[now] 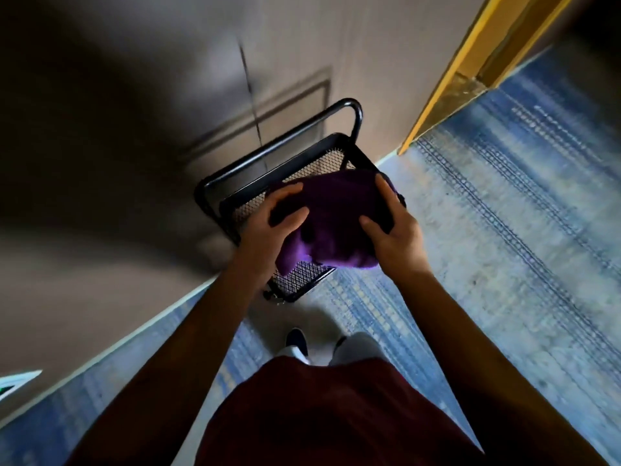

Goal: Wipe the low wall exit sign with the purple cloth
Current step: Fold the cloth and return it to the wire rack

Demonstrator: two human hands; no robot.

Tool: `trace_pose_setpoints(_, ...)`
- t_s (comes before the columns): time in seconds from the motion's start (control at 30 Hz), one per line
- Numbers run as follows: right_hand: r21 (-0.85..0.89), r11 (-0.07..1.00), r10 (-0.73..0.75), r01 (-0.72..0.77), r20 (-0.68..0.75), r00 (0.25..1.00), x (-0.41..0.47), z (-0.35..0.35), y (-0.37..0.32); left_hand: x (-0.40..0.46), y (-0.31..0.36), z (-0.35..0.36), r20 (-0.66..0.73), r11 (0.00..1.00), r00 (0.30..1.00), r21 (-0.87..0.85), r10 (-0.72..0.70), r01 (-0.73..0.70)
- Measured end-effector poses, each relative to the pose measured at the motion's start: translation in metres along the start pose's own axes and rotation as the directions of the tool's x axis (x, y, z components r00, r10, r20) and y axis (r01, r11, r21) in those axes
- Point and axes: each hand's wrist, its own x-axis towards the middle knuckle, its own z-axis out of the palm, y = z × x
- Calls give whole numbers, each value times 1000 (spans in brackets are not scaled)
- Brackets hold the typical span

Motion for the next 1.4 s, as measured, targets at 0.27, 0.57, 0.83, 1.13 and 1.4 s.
trace_pose_setpoints(0.27,-218,964,-77,152,319,945,109,38,30,50,-49,-20,-239,994,969,70,-67,86)
trace_pose_setpoints(0.57,-337,932,62,132,509,859,189,75,104,88,-119,2,-462,919,874,259,-153,297)
trace_pose_setpoints(0.83,-393,894,72,217,604,794,198,96,145,86,-151,5,-466,819,822,293,-328,493)
trace_pose_setpoints(1.13,-343,916,65,206,634,771,197,102,159,87,-160,4,-428,698,802,414,-416,584)
trace_pose_setpoints(1.4,-353,925,135,144,656,742,205,91,151,72,-156,9,-512,688,794,447,-327,571)
